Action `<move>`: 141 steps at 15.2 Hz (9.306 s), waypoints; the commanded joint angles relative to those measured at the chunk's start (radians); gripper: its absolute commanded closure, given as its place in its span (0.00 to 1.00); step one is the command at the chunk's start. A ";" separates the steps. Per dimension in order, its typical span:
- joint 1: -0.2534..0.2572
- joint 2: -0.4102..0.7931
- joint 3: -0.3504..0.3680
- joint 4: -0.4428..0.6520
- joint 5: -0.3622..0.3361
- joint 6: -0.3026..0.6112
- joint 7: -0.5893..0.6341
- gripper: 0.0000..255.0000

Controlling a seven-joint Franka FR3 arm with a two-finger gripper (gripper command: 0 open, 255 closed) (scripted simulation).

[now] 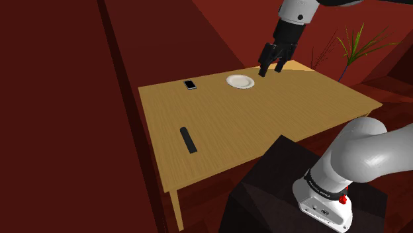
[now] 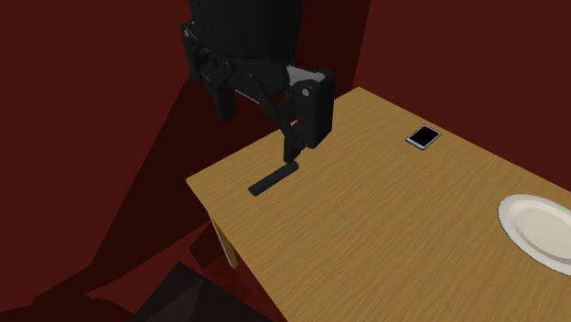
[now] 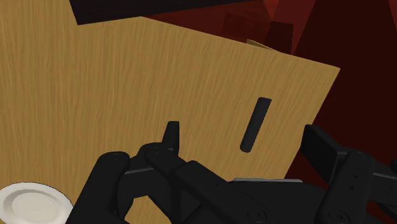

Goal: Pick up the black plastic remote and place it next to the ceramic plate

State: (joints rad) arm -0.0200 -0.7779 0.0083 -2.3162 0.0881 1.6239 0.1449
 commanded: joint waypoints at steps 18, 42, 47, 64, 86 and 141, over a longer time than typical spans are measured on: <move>0.010 0.426 0.181 -0.130 0.070 0.544 0.227 0.00; 0.107 1.316 0.189 0.297 -0.150 0.969 0.611 0.00; 0.119 1.376 0.178 0.313 -0.162 1.012 0.619 0.00; 0.122 1.385 0.176 0.319 -0.164 1.017 0.621 1.00; 0.038 1.194 0.201 0.288 -0.110 0.854 0.528 1.00; -0.507 1.825 0.054 1.219 -0.056 0.506 -0.209 1.00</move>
State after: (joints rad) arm -0.5270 1.0437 0.0623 -1.1000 0.0317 2.1295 -0.0639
